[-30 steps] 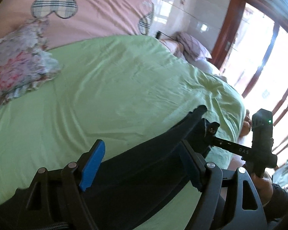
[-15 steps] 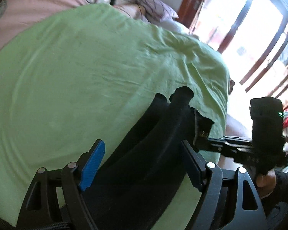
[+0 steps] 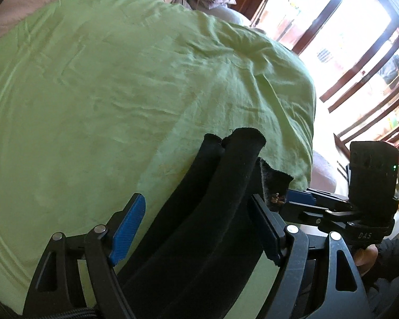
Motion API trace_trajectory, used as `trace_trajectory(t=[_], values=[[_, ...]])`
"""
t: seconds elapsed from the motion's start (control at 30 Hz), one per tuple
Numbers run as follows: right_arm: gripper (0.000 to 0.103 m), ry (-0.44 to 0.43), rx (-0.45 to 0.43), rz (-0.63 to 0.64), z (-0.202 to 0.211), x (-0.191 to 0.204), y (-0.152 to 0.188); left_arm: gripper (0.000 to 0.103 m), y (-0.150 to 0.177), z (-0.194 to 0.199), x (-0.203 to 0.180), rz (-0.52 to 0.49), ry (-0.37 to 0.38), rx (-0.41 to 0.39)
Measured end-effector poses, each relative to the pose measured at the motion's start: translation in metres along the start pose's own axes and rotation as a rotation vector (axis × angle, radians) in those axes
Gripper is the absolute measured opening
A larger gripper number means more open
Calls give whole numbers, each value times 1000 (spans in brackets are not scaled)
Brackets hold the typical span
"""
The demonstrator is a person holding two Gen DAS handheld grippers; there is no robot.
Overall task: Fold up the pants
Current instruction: 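Lift the waistband with the right gripper and fold it toward the left gripper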
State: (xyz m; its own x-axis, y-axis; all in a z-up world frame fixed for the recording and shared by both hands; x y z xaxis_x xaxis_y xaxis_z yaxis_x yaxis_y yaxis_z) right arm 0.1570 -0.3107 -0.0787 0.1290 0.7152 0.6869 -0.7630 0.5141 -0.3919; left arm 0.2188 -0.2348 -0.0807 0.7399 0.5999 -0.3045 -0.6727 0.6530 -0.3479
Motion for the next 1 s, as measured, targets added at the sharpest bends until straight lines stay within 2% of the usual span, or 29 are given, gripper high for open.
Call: trace_trajectory(t=[0.17, 0.3, 0.53, 0.57, 0.6, 0.7, 0.8, 1.0], values=[[46, -47, 2, -11, -8, 7, -2, 80, -1, -15, -4, -7, 18, 40], [16, -53, 24, 7, -17, 7, 4, 80, -5, -23, -7, -8, 30, 53], [12, -94, 13, 5, -9, 0, 4, 77, -12, -27, -11, -25, 62, 61], [12, -108, 13, -1, -8, -1, 5, 73, -14, -27, -12, -30, 74, 51], [12, -119, 14, -4, -7, -2, 5, 56, -16, -28, -14, -39, 89, 40], [12, -133, 14, -1, -7, -3, 6, 28, -17, -29, -20, -41, 137, 36], [12, -137, 14, -5, -7, -2, 6, 14, -17, -24, -24, -50, 148, 15], [12, -149, 1, 25, 0, 14, 2, 11, -17, 5, -28, -43, 168, -69]])
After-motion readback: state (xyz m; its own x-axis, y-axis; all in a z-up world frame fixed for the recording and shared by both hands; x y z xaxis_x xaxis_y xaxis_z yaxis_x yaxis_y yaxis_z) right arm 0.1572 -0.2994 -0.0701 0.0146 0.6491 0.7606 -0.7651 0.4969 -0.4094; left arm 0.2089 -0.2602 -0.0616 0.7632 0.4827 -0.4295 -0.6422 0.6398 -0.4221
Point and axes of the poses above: each gripper's, at about its wrist camera, not at the fingertips, and z roughly against the way its jaws point, x to its left, y to its underside, the point moved 10 cm from there along -z, roughly the way its jaws point, and after that the axes turned 3 degrees about x, right-handed, at the moved point
